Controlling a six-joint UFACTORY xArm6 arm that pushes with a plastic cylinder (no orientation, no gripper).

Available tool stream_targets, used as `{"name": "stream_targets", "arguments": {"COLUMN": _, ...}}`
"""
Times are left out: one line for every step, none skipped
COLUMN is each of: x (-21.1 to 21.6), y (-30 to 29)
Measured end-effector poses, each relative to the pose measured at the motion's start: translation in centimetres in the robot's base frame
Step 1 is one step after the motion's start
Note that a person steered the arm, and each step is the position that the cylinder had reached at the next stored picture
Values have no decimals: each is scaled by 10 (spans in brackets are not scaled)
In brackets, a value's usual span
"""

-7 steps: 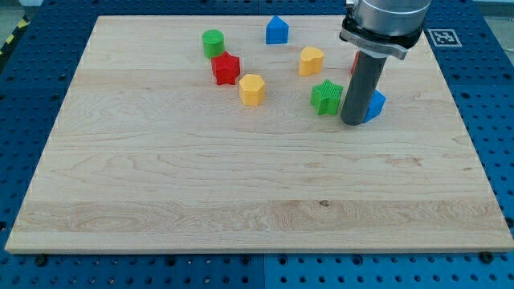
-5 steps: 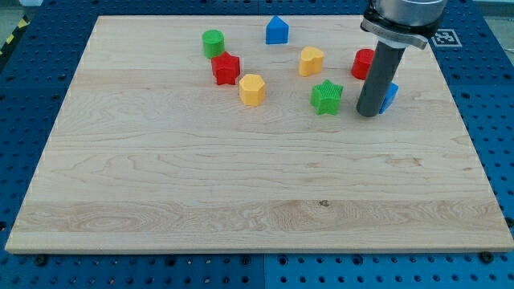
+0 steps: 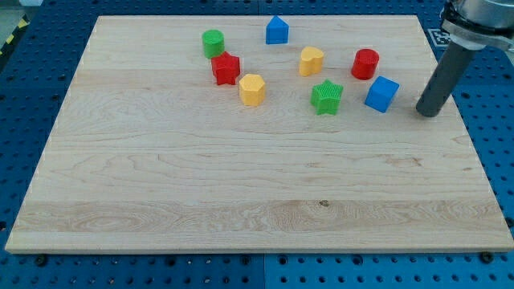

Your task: Move your arm to the top right

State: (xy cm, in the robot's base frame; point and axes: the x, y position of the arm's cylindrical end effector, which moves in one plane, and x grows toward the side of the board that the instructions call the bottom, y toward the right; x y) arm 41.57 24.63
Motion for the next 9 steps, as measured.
{"name": "stream_targets", "arguments": {"x": -32, "y": -10}}
{"name": "stream_targets", "arguments": {"x": -54, "y": -11}}
{"name": "stream_targets", "arguments": {"x": -66, "y": -12}}
{"name": "stream_targets", "arguments": {"x": -67, "y": -13}}
{"name": "stream_targets", "arguments": {"x": -78, "y": -13}}
{"name": "stream_targets", "arguments": {"x": -95, "y": -14}}
{"name": "stream_targets", "arguments": {"x": -107, "y": -15}}
{"name": "stream_targets", "arguments": {"x": -136, "y": -33}}
{"name": "stream_targets", "arguments": {"x": -153, "y": -43}}
